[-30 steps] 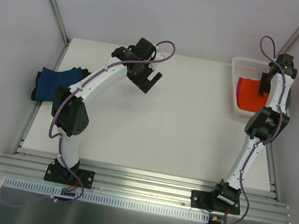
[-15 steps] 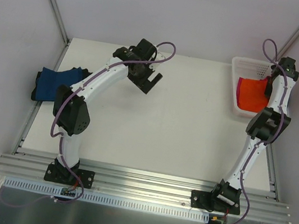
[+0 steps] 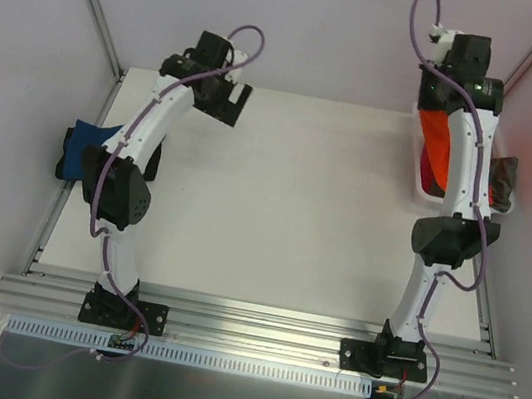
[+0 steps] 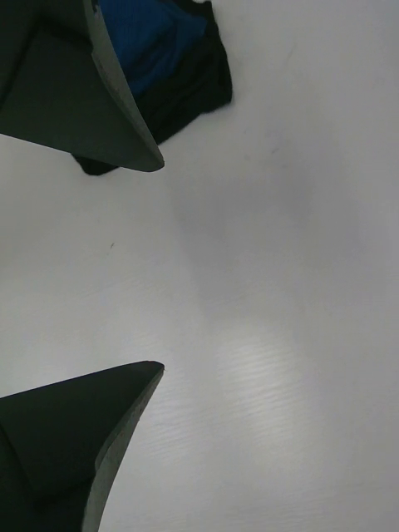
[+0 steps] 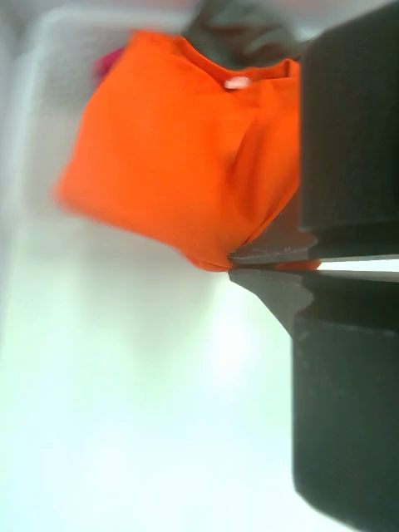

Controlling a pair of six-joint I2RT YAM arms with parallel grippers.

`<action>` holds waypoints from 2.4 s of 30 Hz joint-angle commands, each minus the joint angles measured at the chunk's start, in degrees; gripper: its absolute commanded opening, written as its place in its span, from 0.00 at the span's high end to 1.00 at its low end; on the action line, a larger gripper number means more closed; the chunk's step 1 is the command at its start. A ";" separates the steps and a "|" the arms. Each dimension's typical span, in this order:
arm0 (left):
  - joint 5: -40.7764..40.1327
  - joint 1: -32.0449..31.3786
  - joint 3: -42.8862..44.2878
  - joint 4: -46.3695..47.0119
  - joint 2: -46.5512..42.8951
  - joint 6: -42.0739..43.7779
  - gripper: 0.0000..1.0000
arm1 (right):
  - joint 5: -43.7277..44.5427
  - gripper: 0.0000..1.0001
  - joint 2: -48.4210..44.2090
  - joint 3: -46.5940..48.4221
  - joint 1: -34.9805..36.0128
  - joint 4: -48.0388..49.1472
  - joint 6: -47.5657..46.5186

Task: Fold and stack the t-shirts
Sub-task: Grab the tshirt from the pile, then move the tshirt to the center of the board

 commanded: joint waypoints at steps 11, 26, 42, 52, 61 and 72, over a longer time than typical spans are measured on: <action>0.38 19.02 14.40 1.31 -1.35 -6.74 0.01 | -21.61 0.99 -23.51 -4.76 25.38 6.00 8.45; 0.64 18.93 13.87 1.31 -2.49 -8.24 0.01 | -26.53 0.22 -26.68 -31.39 18.97 -4.02 2.82; 2.93 19.02 5.78 1.13 -7.41 -7.80 0.01 | -22.24 0.27 5.90 -17.26 25.20 -5.59 0.98; 4.15 19.11 -0.72 1.04 -11.20 -7.97 0.01 | -16.87 0.27 10.58 -15.57 38.12 -8.41 -11.76; 7.23 19.20 -2.13 1.13 -11.02 -8.85 0.01 | -11.60 0.18 15.06 -13.47 38.92 -5.77 -10.81; 8.90 19.20 -1.78 1.13 -10.76 -9.03 0.01 | -1.49 0.13 18.31 -16.53 40.15 -2.34 -15.36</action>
